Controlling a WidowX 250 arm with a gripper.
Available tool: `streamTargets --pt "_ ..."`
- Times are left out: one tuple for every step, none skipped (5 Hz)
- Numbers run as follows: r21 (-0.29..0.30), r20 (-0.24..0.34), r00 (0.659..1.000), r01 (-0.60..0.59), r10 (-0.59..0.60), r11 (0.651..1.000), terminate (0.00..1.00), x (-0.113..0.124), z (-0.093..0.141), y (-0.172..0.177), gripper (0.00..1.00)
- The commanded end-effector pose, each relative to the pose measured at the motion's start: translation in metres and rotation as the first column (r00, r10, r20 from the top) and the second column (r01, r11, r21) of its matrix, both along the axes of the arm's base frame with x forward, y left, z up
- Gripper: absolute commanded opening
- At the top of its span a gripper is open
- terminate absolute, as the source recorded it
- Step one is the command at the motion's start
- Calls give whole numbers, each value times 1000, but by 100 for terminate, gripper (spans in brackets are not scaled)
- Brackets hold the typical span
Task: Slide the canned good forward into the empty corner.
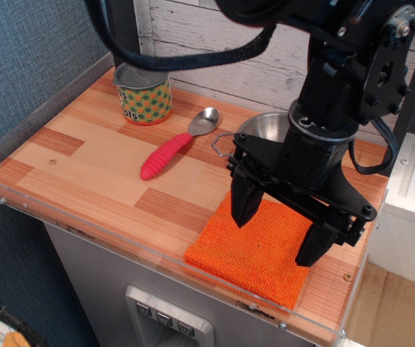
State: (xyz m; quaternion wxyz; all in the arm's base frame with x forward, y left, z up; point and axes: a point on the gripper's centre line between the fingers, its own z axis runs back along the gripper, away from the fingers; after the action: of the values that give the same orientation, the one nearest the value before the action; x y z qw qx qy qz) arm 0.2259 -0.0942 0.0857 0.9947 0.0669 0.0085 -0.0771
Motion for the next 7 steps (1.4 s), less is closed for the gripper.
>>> streamTargets --pt "0 0 1000 0 0 1000 0 0 0 0 100" --pt "-51 19 996 86 -85 995 0 23 4 28 100" --pt "26 36 994 104 -105 994 0 47 4 55 100" --pt "102 132 971 189 -202 977 0 79 12 88 100" --pt "164 180 936 276 -304 947 0 109 17 120 100" --pt "139 218 907 337 -361 931 0 135 17 143 100" --pt "130 246 877 392 -413 911 0 152 16 153 100"
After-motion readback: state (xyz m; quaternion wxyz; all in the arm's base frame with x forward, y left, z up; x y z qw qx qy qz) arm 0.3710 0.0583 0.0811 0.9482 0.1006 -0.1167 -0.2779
